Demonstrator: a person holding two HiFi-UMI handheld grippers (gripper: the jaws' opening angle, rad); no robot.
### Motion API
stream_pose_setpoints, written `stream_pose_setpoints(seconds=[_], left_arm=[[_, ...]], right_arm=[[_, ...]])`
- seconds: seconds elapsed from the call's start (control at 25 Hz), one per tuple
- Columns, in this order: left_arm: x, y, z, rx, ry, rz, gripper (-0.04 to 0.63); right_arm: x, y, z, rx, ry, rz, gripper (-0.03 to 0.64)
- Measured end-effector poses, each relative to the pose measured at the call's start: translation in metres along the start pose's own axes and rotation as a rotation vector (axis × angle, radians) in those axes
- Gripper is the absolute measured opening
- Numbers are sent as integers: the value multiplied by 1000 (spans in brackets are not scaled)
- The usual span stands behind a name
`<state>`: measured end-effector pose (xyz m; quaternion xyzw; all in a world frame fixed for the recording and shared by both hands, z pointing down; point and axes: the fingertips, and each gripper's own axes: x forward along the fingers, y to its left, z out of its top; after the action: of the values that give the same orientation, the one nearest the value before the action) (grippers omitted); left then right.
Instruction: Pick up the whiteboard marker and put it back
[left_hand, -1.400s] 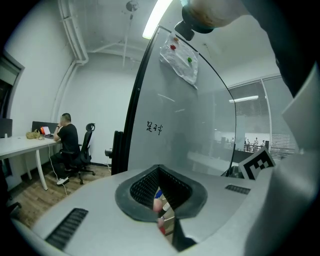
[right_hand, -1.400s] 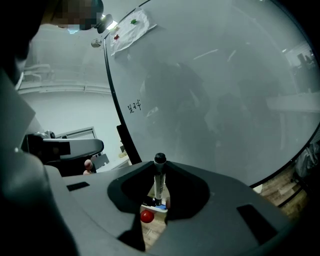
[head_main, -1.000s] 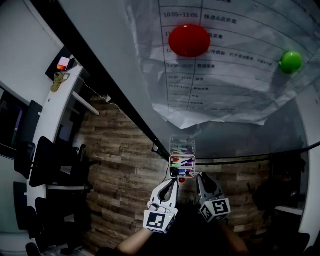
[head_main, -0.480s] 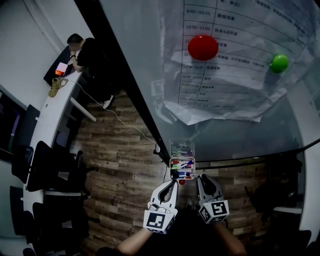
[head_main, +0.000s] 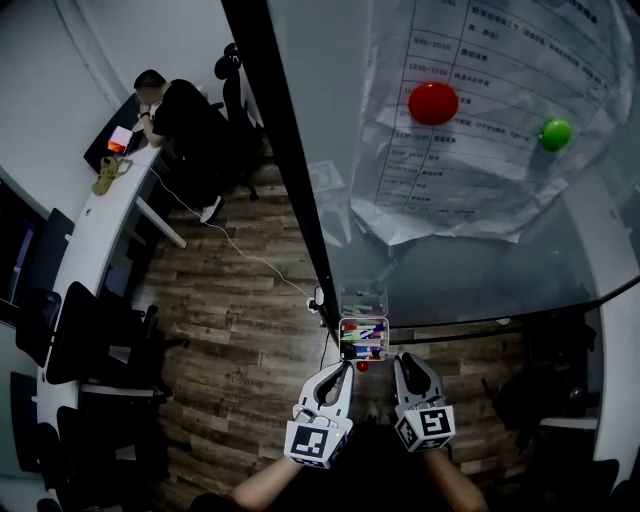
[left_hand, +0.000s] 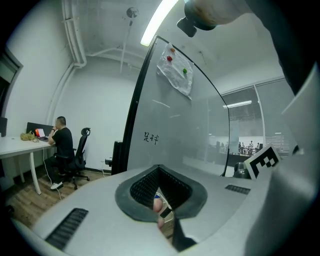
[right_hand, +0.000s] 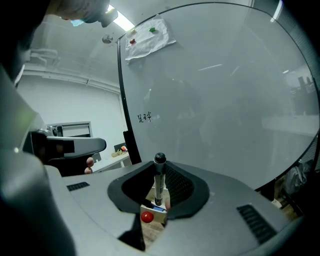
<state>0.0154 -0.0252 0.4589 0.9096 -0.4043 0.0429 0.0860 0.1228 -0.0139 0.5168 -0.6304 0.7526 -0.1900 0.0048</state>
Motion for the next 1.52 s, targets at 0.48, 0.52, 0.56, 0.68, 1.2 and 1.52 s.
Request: stream_pose_setpoints(seconds=[0.48, 0.52, 0.56, 0.68, 1.2, 1.52], left_arm=[[-8, 2, 11, -4, -32, -16, 8], [-9, 2, 12, -11, -39, -17, 8], [-10, 2, 13, -13, -42, -18, 8], [-11, 3, 14, -9, -43, -23, 8], [-19, 7, 20, -9, -69, -40, 8], [-21, 9, 15, 6, -43, -51, 8]], right_arm=[[-10, 13, 13, -42, -28, -14, 77], [-11, 14, 14, -46, -31, -15, 77], [-12, 15, 15, -47, -33, -17, 77], [-15, 18, 20, -45, -39, -22, 77], [-22, 26, 29, -53, -67, -29, 77], [-21, 31, 28, -53, -68, -32, 77]])
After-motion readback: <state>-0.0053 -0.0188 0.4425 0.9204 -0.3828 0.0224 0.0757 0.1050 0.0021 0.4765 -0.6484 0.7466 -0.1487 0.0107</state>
